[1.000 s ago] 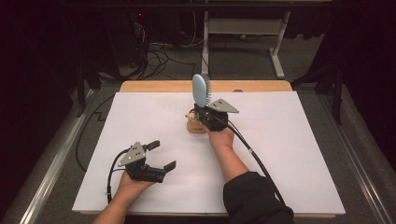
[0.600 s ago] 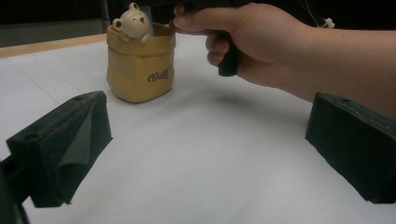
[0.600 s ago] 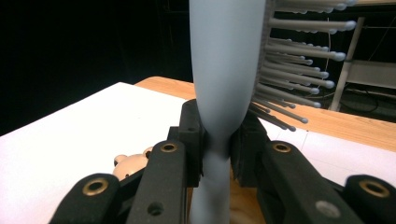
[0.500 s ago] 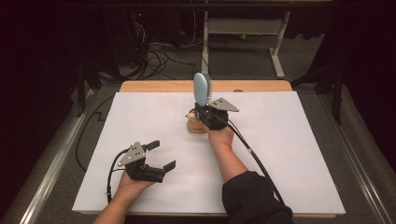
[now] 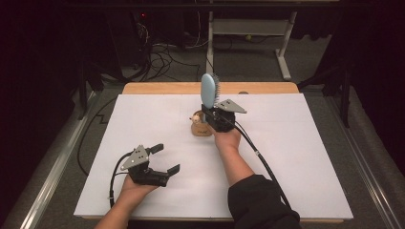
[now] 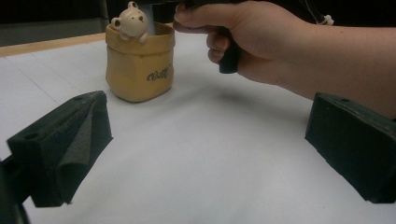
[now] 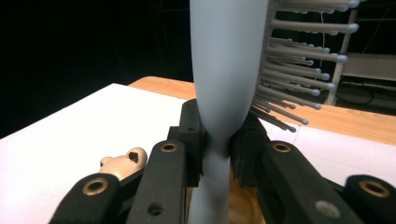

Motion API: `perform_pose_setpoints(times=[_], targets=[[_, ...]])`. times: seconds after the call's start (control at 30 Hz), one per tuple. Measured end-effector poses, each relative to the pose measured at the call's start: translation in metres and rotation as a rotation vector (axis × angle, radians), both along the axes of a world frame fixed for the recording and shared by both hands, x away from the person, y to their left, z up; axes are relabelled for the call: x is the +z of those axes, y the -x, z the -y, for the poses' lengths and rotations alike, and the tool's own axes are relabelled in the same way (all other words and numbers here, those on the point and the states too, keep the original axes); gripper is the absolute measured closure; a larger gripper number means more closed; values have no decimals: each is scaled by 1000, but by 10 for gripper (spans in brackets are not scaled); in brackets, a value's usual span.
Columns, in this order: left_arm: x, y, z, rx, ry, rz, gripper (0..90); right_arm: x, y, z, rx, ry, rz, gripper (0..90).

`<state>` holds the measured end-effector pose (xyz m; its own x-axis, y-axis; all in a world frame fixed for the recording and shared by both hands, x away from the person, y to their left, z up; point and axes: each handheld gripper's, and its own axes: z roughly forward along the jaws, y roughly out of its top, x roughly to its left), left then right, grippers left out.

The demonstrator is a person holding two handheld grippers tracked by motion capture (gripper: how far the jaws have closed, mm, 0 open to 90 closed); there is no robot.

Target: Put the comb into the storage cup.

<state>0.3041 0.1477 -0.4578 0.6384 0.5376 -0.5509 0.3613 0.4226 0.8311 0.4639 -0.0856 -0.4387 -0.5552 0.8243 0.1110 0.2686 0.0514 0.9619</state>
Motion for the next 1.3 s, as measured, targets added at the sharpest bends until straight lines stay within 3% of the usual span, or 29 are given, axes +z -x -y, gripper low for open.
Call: perform_pose_setpoints(times=[1.3], targets=[[-1,0,-1,-2,0,-3,17,-6,-8,16,-52,-35,-64,698]])
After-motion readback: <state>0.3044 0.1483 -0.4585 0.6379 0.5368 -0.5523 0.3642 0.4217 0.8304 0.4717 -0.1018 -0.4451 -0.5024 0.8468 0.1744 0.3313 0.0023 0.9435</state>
